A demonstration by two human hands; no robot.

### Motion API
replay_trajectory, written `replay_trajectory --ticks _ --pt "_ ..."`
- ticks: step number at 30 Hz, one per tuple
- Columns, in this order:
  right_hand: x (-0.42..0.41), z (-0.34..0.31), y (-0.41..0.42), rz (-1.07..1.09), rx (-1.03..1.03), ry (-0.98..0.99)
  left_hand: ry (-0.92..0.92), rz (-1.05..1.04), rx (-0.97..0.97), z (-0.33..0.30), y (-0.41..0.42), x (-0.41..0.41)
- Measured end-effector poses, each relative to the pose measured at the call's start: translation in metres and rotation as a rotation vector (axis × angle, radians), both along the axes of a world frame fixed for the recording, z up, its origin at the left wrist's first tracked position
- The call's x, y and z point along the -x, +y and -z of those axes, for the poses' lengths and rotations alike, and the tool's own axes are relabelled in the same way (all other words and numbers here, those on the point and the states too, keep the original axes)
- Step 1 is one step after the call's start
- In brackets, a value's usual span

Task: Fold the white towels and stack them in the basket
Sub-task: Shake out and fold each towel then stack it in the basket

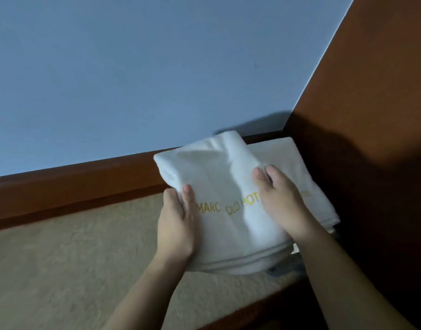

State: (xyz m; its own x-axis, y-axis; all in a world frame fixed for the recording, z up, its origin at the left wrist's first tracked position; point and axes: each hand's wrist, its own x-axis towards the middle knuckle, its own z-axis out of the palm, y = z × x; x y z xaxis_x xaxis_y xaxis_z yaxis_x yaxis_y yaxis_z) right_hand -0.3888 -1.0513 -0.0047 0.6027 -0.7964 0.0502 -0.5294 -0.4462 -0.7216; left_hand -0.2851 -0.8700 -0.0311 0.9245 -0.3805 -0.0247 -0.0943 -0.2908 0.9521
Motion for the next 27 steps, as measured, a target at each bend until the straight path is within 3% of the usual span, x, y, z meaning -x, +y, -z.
replay_trajectory --ticks 5,8,12,14,18,21,27 --pt "0.044 -0.055 -0.114 0.091 0.146 -0.053 0.004 0.109 0.153 -0.036 -0.119 0.034" --pt "0.062 -0.040 -0.176 0.152 0.102 0.020 0.082 0.145 0.159 -0.020 -0.172 0.053" --pt "0.091 0.053 -0.224 0.143 -0.242 0.355 0.340 0.311 -0.135 0.051 -0.198 0.078" --pt "0.109 0.098 -0.226 0.171 -0.330 0.438 0.363 0.379 -0.267 0.077 -0.193 0.089" --pt "0.125 0.127 -0.226 0.290 -0.242 0.303 0.380 0.331 -0.304 0.089 -0.179 0.093" --pt "0.123 0.121 -0.228 0.288 -0.200 0.361 0.323 0.342 -0.379 0.080 -0.178 0.096" --pt "0.124 0.104 -0.230 0.209 -0.020 0.397 0.377 0.347 -0.267 0.068 -0.179 0.117"
